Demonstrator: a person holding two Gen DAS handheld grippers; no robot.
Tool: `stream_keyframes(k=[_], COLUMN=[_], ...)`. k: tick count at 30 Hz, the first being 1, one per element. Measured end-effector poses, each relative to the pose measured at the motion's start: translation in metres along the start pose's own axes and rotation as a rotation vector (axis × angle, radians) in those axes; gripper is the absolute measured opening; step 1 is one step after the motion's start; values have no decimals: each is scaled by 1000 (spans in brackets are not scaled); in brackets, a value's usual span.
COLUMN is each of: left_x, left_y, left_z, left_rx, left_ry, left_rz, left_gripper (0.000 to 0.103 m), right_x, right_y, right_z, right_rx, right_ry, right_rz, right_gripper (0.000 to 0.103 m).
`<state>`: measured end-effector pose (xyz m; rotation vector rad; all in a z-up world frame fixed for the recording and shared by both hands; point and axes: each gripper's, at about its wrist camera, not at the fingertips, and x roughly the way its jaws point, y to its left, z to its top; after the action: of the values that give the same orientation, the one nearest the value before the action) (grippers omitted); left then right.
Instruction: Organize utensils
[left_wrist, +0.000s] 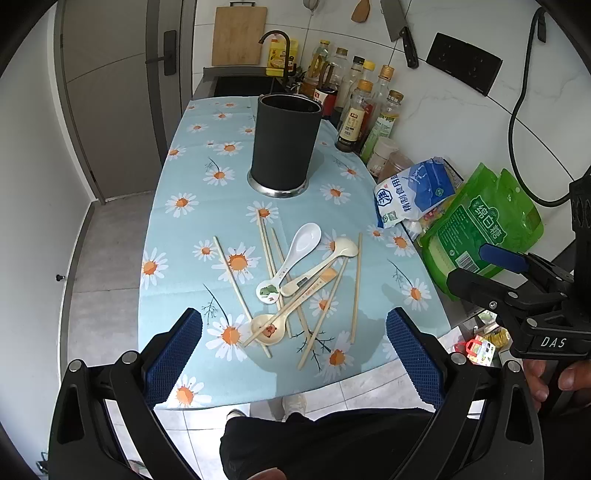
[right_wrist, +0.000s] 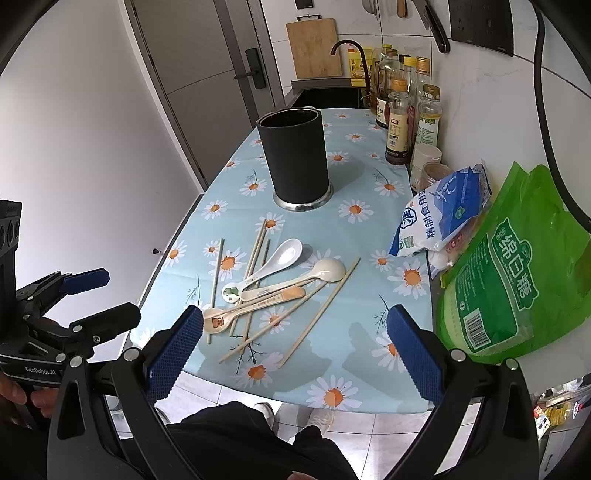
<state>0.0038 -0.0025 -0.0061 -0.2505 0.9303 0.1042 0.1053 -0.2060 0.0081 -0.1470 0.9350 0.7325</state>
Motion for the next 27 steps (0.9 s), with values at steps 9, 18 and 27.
stream_keyframes(k=[9,18,27], left_x=[6,8,14], left_y=[0,0,-1], left_z=[6,11,14], left_rx=[-39,-51,-96], left_ry=[13,16,33], left_rz=[-20,-31,-12], left_gripper=[97,96,96], right_x=[4,9,17], right_y=[-8,-15,-21], right_z=[2,3,5], right_rx=[18,18,22], right_ry=[11,21,53], right_rz=[-2,8,34], right_gripper=[99,99,99])
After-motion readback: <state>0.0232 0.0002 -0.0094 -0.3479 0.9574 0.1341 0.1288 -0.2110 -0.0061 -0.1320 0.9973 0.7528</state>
